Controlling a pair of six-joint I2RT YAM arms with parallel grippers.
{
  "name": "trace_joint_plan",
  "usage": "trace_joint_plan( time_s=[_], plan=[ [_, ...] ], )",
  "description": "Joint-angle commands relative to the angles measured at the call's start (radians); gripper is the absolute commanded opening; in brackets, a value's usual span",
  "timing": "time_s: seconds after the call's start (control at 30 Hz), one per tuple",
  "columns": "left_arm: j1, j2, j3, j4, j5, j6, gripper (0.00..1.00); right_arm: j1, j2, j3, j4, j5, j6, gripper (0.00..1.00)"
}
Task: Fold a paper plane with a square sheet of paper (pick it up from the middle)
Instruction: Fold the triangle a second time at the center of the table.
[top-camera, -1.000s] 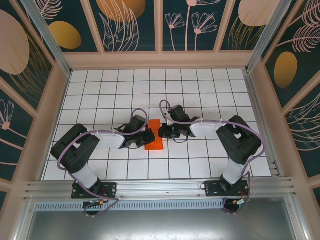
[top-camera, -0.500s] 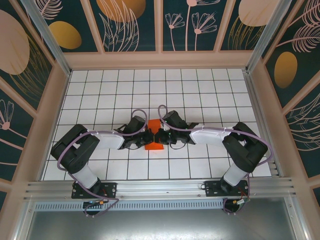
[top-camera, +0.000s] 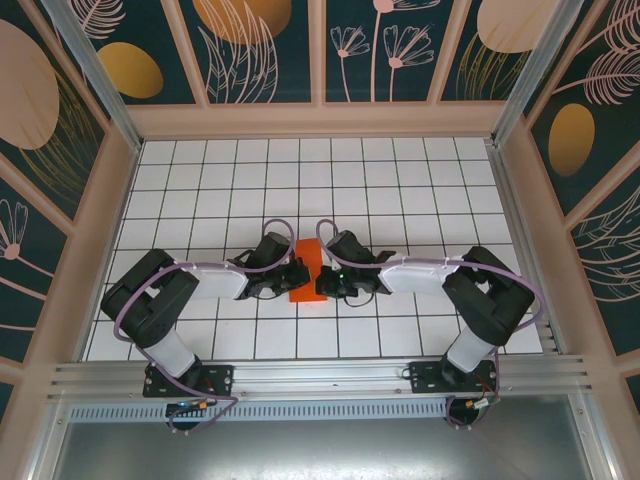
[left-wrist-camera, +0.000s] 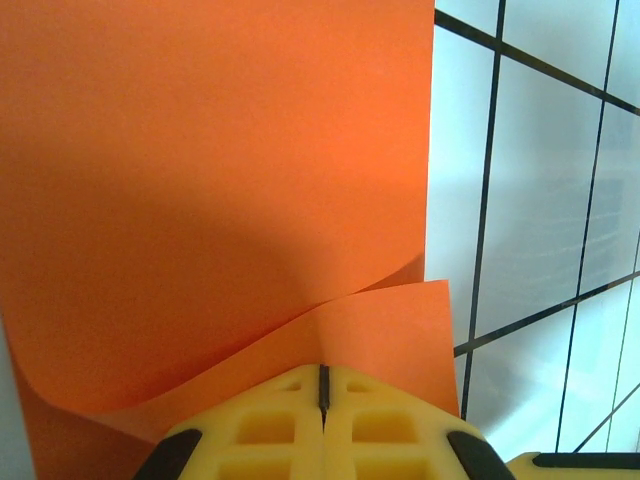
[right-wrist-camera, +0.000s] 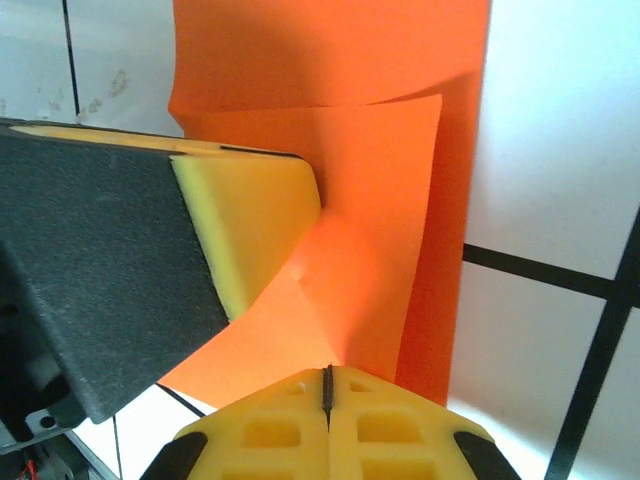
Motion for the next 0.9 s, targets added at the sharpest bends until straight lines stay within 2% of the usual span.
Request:
trace_joint_plan(
  time_s=[0.0,0.3,0.87],
  plan=[
    [-0.001,0.013,-0.039,-0.107,-0.008,-0.006,0.0,0.007,0.002,0.016,0.012,-0.01,0.0,0.0],
    [-0.001,0.013,-0.042,-0.104,-0.003,-0.009,0.0,0.007,0.057,0.028,0.022,-0.033,-0.012,0.0],
    [0.0,0.019,-0.046,-0.119,-0.025,-0.017,0.0,0.008,0.035,-0.04,-0.049,-0.019,-0.035,0.0]
  ],
)
